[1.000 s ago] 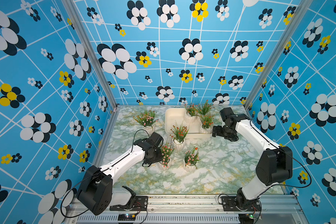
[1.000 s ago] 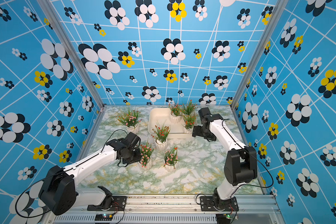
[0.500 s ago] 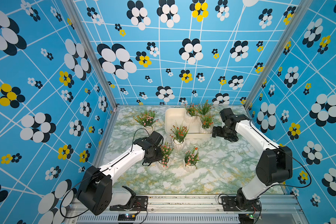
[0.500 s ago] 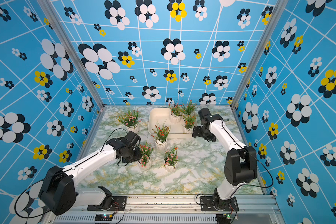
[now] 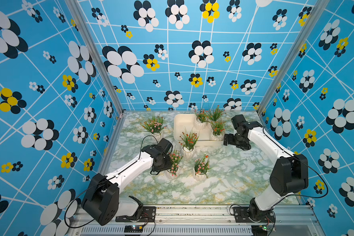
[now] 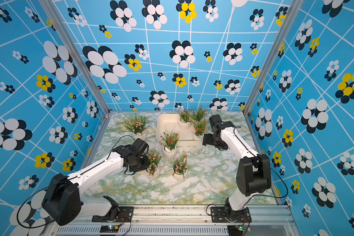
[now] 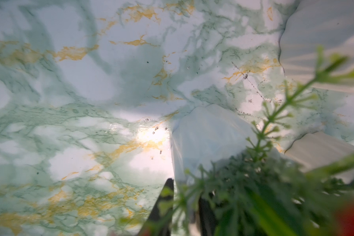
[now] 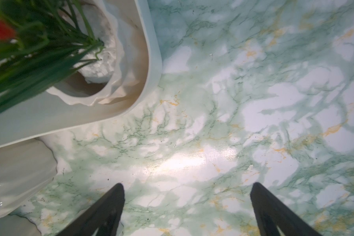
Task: Put the potted gypsophila into the storage box
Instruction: Pick up the baby's breath potted plant from the center of the board, then place the baby's breath potted plant at the storage box.
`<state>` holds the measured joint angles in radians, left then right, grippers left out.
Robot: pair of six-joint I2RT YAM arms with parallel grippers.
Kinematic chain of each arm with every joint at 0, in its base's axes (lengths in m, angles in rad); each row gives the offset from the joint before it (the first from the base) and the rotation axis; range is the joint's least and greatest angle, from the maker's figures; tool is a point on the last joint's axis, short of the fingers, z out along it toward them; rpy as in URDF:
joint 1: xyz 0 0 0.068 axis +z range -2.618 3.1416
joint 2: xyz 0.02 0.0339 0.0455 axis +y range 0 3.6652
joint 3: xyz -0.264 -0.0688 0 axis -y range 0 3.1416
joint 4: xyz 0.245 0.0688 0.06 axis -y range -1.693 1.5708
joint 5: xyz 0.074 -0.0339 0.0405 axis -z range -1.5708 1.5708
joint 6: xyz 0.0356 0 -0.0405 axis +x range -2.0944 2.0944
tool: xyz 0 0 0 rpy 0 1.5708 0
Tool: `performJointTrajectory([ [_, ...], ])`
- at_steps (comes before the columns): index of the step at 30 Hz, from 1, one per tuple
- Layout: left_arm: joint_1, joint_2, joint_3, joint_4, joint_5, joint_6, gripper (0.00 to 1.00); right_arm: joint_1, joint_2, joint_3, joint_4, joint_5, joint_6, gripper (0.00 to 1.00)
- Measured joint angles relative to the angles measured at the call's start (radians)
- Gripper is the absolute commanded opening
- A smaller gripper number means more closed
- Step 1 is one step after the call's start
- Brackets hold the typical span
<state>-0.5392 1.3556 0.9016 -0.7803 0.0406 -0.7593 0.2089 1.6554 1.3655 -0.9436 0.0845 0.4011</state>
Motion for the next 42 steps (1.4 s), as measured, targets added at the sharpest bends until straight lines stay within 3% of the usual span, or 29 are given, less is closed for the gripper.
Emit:
performJointTrajectory([
  [12,-0.008,0.011,0.010,-0.007,-0.011,0.005,0.11,0.000,-0.011,-0.003,0.010,0.000,0.000,0.99],
  [17,-0.007,0.011,0.039,-0.058,-0.034,0.038,0.00,0.000,-0.015,-0.003,0.010,0.000,0.000,0.99],
  [23,0.022,0.006,0.169,-0.166,-0.080,0.111,0.00,0.000,-0.015,-0.003,0.010,0.000,0.000,0.99],
  [33,0.163,-0.001,0.431,-0.295,-0.102,0.260,0.00,-0.002,-0.016,-0.003,0.010,0.000,0.000,0.99],
  [42,0.172,0.154,0.682,-0.285,-0.082,0.340,0.00,-0.013,-0.016,-0.003,0.009,-0.001,0.000,0.99],
])
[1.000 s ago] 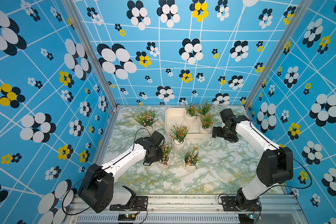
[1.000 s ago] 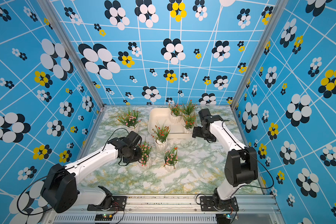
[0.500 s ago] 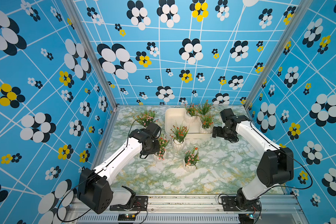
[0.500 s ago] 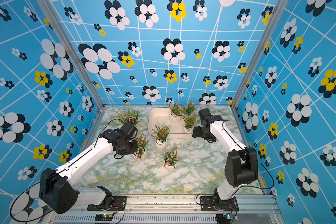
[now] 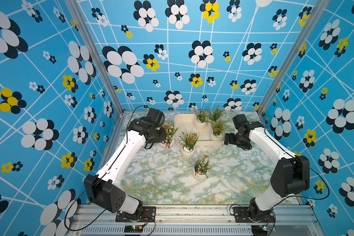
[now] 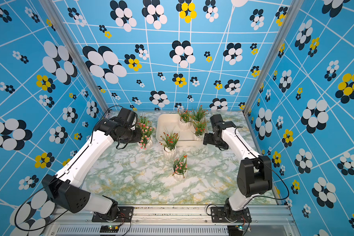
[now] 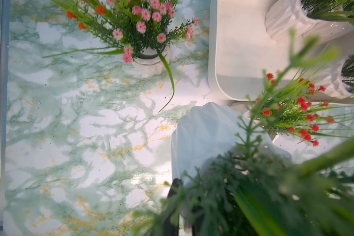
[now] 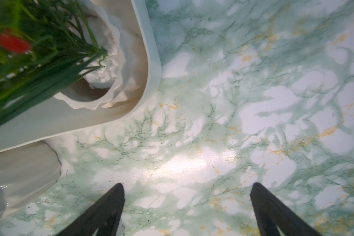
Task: Put the potted gypsophila into the storage box
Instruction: Place the baby's breath potted plant at the storage box.
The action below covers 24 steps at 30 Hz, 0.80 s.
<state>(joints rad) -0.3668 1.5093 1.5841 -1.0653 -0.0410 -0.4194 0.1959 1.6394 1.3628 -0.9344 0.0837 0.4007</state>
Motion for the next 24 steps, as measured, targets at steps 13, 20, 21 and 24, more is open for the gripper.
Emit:
performJointTrajectory([
  [13,-0.002,0.251,0.228,0.238,0.051,-0.031,0.00,-0.023,0.000,0.009,0.000,-0.018,-0.004,0.99],
  [20,-0.037,0.353,0.249,0.382,0.032,-0.043,0.00,-0.042,0.000,0.025,0.000,-0.023,-0.017,0.99],
  [21,-0.045,0.370,0.259,0.388,0.032,-0.042,0.00,-0.044,0.000,0.025,0.000,-0.025,-0.019,0.99],
  [24,-0.071,0.418,0.286,0.404,0.032,-0.036,0.00,-0.050,0.000,0.025,0.000,-0.033,-0.023,0.99],
])
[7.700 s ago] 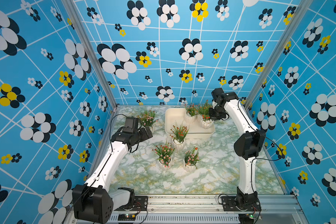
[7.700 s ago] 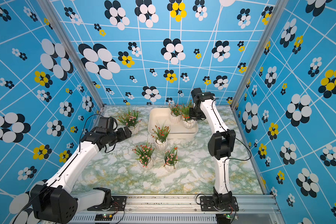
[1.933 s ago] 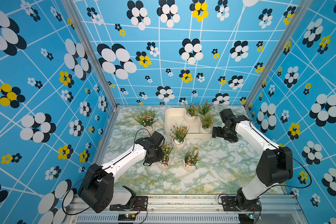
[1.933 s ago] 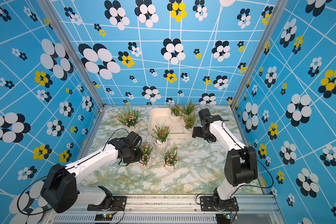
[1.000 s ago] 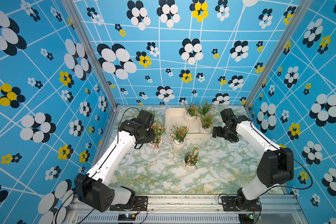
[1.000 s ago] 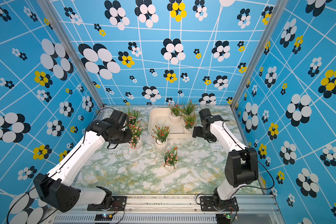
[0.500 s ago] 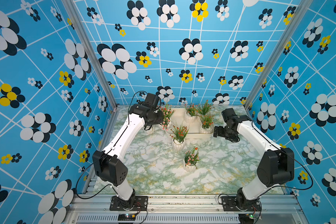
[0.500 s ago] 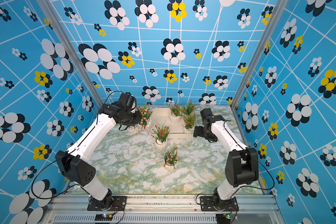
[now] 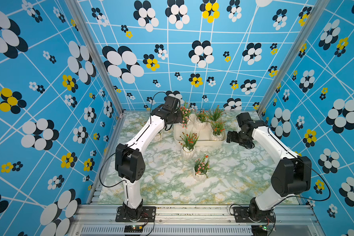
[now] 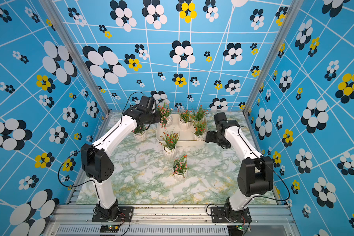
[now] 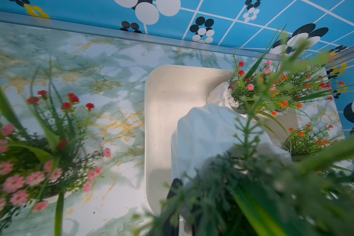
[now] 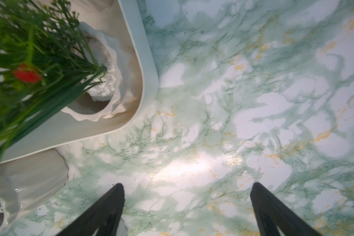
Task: Put the potted gypsophila into the storage box
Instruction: Place the baby's breath potted plant at the storage box.
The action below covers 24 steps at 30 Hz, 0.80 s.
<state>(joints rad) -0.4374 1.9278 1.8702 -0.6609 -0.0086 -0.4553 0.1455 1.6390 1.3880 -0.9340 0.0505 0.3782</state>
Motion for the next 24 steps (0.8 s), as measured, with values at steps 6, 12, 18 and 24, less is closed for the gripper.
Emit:
performJointTrajectory([
  [6,-0.045,0.047,0.010,-0.001,0.001,0.014,0.00,-0.014,0.000,0.000,0.001,-0.011,-0.002,0.99],
  [12,-0.072,0.078,0.041,-0.028,0.002,0.034,0.00,-0.016,0.000,0.000,0.005,-0.026,-0.004,0.99],
  [18,-0.107,0.150,0.105,-0.059,0.003,0.061,0.00,-0.016,0.000,-0.002,0.011,-0.038,-0.004,0.99],
  [24,-0.149,0.202,0.143,-0.088,0.011,0.077,0.00,-0.016,0.000,-0.006,0.015,-0.042,-0.005,0.99],
])
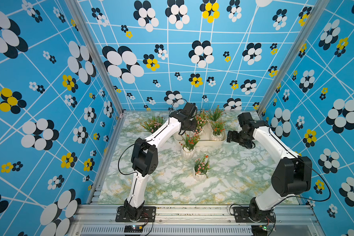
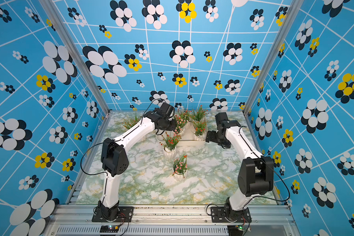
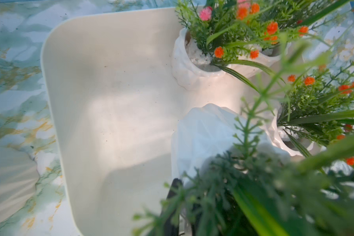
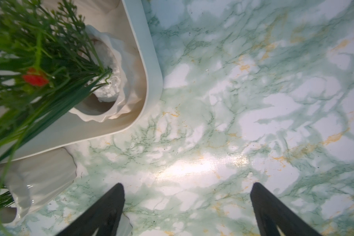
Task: Put the potted gypsophila into the storage box
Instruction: Place the baby's breath potted plant at the storage box.
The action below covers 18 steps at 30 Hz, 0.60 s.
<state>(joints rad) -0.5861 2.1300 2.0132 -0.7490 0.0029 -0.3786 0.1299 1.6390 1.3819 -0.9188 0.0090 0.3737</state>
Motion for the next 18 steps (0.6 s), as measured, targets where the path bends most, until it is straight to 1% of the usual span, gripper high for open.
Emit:
performJointTrajectory([
  [5,-0.018,0.031,0.035,-0.026,0.008,0.007,0.00,0.000,0.000,-0.003,0.013,-0.002,-0.003,0.99],
  [18,-0.040,0.184,0.211,-0.114,0.011,0.033,0.00,0.000,0.000,-0.028,0.022,-0.019,-0.003,0.99],
])
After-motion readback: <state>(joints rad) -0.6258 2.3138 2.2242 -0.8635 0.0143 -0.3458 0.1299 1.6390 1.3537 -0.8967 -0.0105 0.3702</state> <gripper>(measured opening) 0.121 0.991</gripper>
